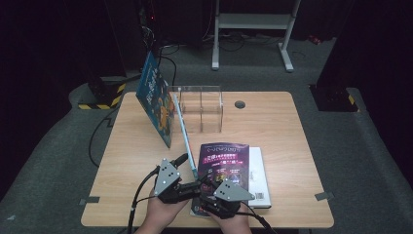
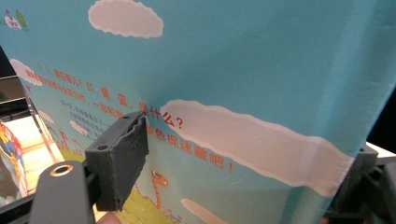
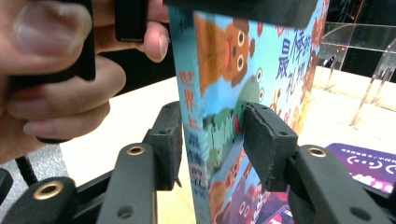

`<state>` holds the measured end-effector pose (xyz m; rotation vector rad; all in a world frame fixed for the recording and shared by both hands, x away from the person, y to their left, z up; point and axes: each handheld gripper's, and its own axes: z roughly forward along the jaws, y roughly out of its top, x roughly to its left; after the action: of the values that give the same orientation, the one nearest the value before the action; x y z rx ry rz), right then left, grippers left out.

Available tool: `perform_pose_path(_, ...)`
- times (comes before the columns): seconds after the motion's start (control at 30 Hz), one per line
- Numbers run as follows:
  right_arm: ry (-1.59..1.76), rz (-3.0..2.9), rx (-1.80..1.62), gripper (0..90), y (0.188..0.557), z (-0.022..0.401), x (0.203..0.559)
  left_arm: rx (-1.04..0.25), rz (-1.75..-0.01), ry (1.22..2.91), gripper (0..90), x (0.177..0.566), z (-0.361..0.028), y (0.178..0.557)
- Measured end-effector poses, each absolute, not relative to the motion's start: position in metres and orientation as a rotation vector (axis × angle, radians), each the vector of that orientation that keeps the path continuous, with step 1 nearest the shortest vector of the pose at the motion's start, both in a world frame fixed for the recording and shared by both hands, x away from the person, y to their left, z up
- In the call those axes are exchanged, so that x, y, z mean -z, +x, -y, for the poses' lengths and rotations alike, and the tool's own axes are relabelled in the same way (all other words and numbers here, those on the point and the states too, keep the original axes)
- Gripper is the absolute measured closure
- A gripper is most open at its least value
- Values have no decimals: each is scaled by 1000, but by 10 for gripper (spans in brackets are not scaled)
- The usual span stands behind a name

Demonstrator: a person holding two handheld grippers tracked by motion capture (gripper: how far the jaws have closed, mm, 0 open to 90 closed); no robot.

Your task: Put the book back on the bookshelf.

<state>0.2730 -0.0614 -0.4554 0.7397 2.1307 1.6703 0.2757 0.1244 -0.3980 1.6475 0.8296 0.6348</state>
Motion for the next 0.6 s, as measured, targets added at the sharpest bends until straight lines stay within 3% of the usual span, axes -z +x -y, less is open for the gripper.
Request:
perform_pose_path(0.2, 742, -2136, -1672, 597, 273, 61, 457, -659, -846, 1651, 158, 398, -121, 276)
perform_pose_path(0.6, 739, -2165, -1644, 551, 272, 61, 454, -707, -855, 1657, 227, 399, -128, 277)
